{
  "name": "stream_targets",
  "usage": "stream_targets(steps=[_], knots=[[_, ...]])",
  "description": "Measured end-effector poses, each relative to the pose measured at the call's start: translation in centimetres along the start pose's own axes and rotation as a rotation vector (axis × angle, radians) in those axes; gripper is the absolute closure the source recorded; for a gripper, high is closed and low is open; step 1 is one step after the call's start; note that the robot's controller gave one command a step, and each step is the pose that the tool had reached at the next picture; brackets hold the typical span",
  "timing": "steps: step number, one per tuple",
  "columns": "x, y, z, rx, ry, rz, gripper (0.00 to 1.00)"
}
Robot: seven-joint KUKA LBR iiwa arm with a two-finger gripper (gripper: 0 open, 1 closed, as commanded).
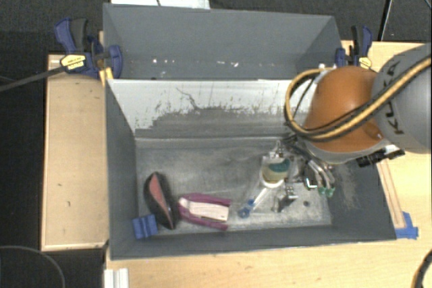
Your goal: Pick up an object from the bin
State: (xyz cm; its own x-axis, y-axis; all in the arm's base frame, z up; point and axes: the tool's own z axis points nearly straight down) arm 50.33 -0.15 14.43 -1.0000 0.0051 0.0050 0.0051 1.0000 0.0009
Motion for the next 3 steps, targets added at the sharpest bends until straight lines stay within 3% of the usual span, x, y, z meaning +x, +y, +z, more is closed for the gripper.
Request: stream_targets(steps=[1, 2, 3], knots=[[-3.5, -3.9, 7.1, 0.001, -0.011, -0.199, 0.0], [0.7, 3.2, 7.1, -0.001, -0.019, -0.095, 0.0], [-0.1, -1.0, 7.1, -0.002, -0.02, -0.014, 0.0]])
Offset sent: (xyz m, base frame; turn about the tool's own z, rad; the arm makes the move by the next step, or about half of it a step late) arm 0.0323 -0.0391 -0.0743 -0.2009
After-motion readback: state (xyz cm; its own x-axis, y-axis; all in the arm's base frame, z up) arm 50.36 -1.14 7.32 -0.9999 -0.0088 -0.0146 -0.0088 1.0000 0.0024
